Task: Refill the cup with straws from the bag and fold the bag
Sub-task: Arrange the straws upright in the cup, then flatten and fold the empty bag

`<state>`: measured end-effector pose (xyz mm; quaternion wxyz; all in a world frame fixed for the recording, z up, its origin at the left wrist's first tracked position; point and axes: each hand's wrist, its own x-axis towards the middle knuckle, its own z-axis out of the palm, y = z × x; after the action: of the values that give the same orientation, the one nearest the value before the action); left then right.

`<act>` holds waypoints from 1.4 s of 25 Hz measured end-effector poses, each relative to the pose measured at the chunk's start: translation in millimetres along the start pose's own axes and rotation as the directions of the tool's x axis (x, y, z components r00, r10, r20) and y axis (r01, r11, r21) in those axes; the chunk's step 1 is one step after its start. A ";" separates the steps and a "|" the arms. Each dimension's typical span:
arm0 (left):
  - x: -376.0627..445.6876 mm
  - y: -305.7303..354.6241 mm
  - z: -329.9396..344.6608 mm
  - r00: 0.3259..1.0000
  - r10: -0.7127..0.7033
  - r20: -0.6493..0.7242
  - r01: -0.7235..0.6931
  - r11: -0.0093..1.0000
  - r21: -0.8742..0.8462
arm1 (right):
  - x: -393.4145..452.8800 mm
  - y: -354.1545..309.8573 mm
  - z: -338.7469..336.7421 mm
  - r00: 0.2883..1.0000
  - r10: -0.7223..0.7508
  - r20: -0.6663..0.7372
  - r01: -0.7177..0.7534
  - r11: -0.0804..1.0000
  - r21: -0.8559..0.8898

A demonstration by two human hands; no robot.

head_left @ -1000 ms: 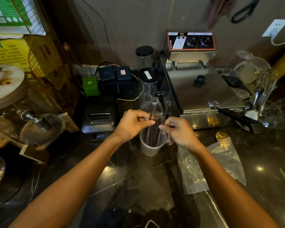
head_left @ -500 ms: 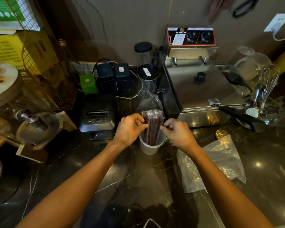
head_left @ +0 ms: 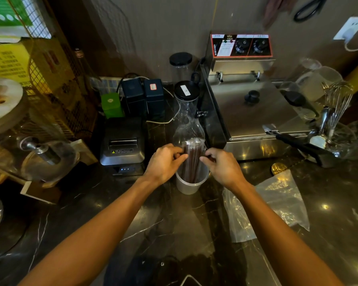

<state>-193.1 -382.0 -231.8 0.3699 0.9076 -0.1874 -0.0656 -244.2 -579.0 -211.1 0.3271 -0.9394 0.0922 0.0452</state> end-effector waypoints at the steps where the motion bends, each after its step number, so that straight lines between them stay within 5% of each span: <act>1: -1.5 -2.3 -1.5 1.000 -0.016 0.011 0.016 1.000 0.013 | -3.3 0.2 -0.4 0.999 0.045 0.003 -0.045 0.999 0.025; 9: -21.8 -22.3 -0.2 0.960 -0.254 0.119 0.279 0.901 -0.331 | -32.3 24.3 12.2 0.940 0.249 0.233 -0.328 0.848 0.416; 25: 52.4 -11.1 -1.2 0.955 -0.293 0.037 0.280 0.860 -0.426 | 44.7 9.8 7.7 0.973 0.231 -0.023 -0.206 0.905 0.372; 35: 31.9 -19.7 14.9 0.888 -0.459 0.040 0.416 0.763 -0.494 | -1.8 39.8 19.5 0.952 0.262 -0.161 -0.196 0.921 0.338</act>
<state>-161.8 -391.1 -255.6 0.5691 0.8042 0.0680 -0.1573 -254.5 -597.2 -250.2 0.4554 -0.8566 0.2407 -0.0283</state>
